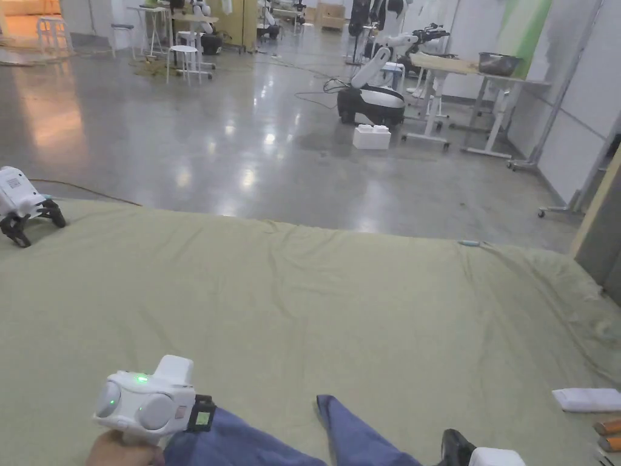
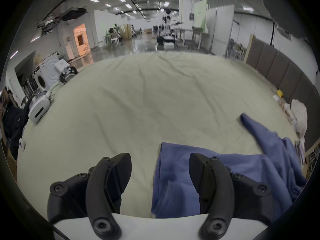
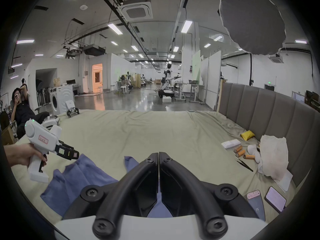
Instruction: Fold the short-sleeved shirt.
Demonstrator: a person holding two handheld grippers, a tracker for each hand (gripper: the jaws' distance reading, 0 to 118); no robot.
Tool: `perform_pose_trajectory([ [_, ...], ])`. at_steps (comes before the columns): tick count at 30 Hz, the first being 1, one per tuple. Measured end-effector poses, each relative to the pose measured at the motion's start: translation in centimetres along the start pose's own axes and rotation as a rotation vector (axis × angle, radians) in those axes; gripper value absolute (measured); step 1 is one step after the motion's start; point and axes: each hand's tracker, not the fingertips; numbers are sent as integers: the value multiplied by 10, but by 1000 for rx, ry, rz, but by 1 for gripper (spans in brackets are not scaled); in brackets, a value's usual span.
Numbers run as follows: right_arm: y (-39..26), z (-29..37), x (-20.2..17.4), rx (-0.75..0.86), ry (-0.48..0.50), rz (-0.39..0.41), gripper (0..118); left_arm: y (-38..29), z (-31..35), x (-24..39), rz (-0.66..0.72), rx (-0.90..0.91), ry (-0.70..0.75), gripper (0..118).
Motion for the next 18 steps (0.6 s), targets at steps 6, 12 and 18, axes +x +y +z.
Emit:
perform_pose_trajectory([
  [6,-17,-14,28,-67,-40,-14,0,-4,-39,13,-10,-71,-21,71],
  [12,-26,-42,58,-198,-58,-35,8,-7,-22,31,-130,-38,-38,1],
  [18,-41,-94,90,-447,3,-22,68,-15,23,15,-76,43,-67,0],
])
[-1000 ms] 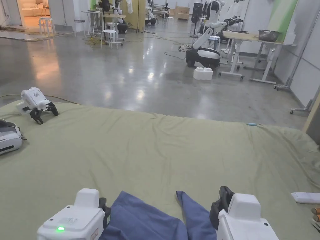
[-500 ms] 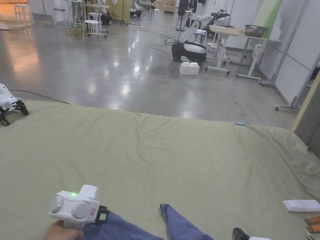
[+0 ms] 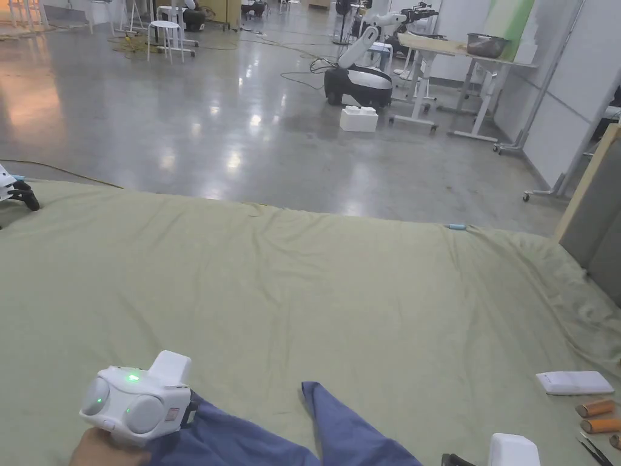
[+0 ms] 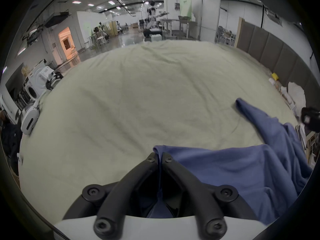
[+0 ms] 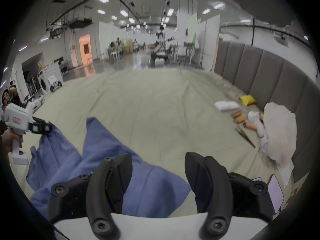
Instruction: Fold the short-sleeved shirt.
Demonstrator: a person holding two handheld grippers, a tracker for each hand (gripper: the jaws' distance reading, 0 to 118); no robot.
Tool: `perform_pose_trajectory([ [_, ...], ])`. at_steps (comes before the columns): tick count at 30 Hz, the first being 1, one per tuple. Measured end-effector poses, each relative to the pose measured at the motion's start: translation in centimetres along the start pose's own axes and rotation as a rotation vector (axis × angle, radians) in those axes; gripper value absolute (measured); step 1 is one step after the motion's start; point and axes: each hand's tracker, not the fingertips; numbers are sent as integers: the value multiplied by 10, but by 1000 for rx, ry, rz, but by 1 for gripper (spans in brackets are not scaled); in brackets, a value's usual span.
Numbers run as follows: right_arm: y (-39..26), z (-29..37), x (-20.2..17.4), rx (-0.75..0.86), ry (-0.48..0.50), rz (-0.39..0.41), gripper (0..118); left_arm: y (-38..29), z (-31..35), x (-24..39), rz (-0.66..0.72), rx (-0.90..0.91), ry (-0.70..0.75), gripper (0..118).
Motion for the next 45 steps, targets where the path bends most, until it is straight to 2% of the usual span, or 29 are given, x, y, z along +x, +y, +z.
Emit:
perform_pose_trajectory([
  [2,-1,-16,7,-95,29,-3,66,-6,24,-2,22,59,3,0],
  [3,-3,-22,8,-125,36,-8,61,-9,40,-1,24,78,-7,0],
  [4,-5,-31,10,-160,60,-8,50,-14,51,-2,33,90,-2,0],
  [5,-8,-37,10,-180,75,-14,26,-19,61,-1,39,103,1,0],
  [8,-17,-43,6,-200,103,-15,3,-35,83,-1,40,128,14,0],
  [13,-22,-24,-7,-133,89,81,1,-53,115,-4,61,170,28,0],
  [18,1,38,-2,61,95,46,1,-44,163,-15,89,294,68,0],
  [26,67,143,17,335,70,51,1,-2,262,-48,89,493,140,0],
  [29,97,170,26,403,52,23,1,19,291,-70,118,537,172,0],
  [38,210,228,43,566,-6,13,1,96,359,-116,131,615,263,0],
  [45,293,252,29,636,-46,35,1,167,366,-155,158,642,314,0],
])
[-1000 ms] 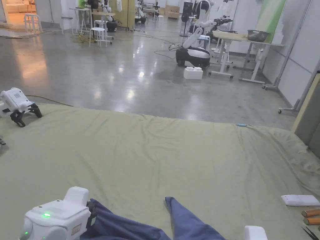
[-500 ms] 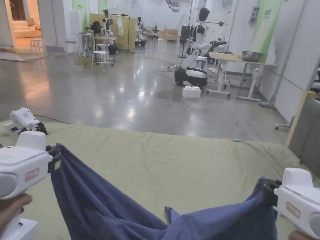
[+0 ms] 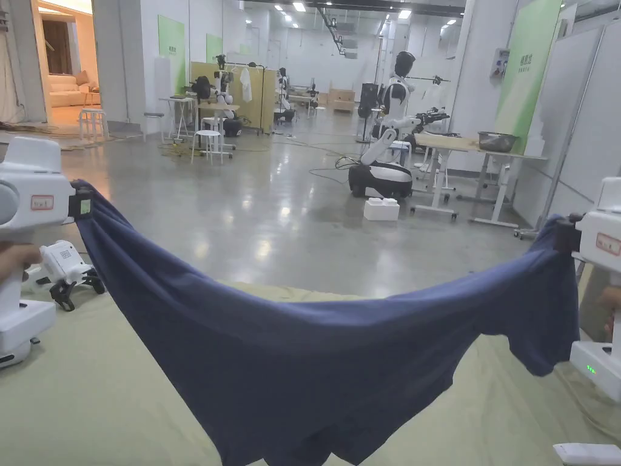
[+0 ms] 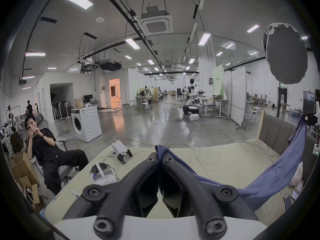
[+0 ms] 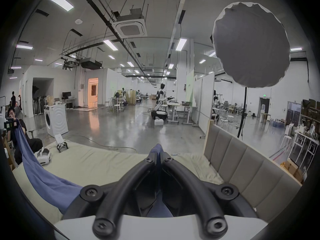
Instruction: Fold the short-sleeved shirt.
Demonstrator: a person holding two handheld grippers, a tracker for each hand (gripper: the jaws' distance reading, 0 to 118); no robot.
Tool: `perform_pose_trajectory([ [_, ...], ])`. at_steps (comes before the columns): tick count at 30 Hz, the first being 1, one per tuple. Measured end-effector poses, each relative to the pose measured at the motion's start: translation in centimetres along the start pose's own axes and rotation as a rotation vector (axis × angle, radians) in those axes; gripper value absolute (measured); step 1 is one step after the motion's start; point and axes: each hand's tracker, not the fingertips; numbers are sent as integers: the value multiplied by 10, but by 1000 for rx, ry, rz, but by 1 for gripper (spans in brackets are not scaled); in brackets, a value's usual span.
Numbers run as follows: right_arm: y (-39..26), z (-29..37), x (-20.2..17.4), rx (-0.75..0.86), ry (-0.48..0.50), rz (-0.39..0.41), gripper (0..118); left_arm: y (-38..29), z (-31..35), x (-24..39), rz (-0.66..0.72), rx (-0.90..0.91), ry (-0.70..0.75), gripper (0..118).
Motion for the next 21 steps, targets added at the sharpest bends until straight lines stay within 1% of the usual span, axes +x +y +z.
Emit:
perform_pose_trajectory([
  [3,21,-11,-5,15,-12,14,1,14,-17,-6,15,-3,11,0],
  [6,26,-19,-4,16,-20,25,1,16,-28,-9,19,-10,32,0],
  [9,17,-22,-4,10,-27,32,1,1,-33,-12,20,-17,41,0],
  [10,10,-21,-4,2,-31,33,1,-10,-35,-15,-5,-37,44,0],
  [12,-5,-21,-4,-19,-31,35,1,-34,-36,-18,-4,-53,36,0],
  [15,-47,-13,-5,-64,-21,67,1,-84,-30,-19,17,-116,23,0],
  [18,-97,-2,-7,-127,-16,76,1,-149,-16,-15,30,-184,24,0],
  [19,-115,1,-7,-170,-2,89,1,-173,-12,-15,61,-208,15,0],
  [21,-151,13,-11,-208,-13,95,1,-217,-3,-16,82,-272,14,0],
])
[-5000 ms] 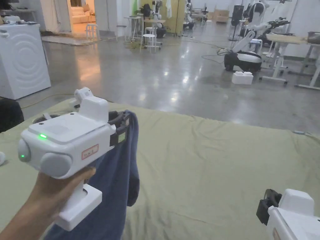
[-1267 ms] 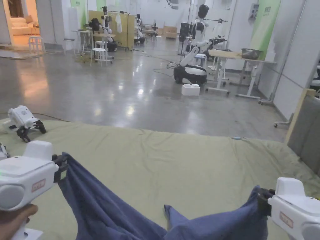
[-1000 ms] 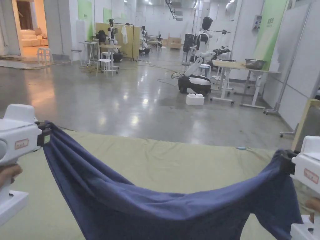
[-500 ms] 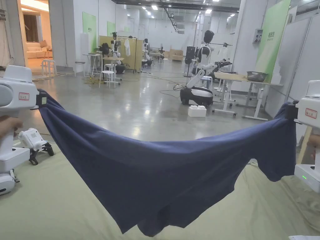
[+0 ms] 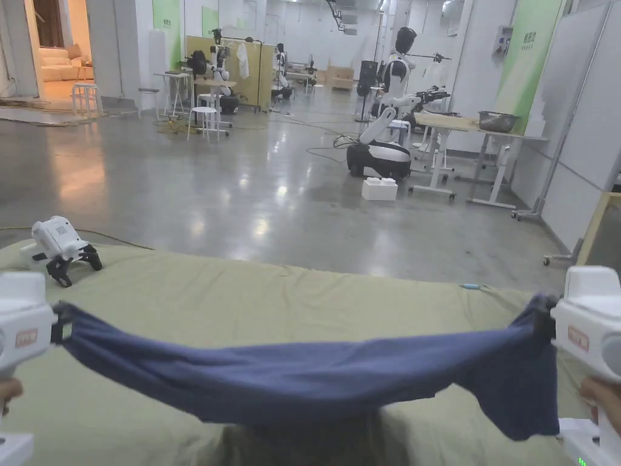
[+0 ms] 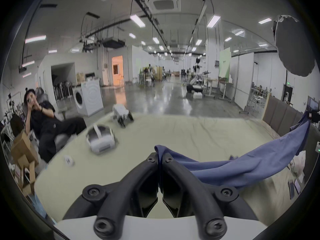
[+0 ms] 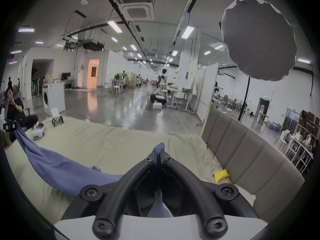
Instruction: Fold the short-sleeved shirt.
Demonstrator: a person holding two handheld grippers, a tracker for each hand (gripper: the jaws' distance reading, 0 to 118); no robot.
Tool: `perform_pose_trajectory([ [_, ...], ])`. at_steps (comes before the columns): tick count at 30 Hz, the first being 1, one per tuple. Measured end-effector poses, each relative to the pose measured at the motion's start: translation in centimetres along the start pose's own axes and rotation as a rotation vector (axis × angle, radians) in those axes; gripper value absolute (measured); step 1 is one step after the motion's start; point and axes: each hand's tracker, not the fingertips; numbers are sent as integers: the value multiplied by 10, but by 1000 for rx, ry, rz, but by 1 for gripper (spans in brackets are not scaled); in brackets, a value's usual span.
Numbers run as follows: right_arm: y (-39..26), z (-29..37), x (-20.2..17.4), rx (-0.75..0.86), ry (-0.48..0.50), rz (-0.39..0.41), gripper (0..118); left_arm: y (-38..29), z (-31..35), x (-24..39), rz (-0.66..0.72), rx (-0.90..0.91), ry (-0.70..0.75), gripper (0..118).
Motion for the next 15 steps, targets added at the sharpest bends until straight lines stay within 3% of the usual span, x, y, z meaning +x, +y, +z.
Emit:
perform_pose_trajectory([
  [7,-114,14,-3,-152,2,1,1,-120,22,-16,24,-143,-10,0],
  [15,-205,35,-18,-277,-8,14,1,-195,35,-28,50,-260,-3,0],
])
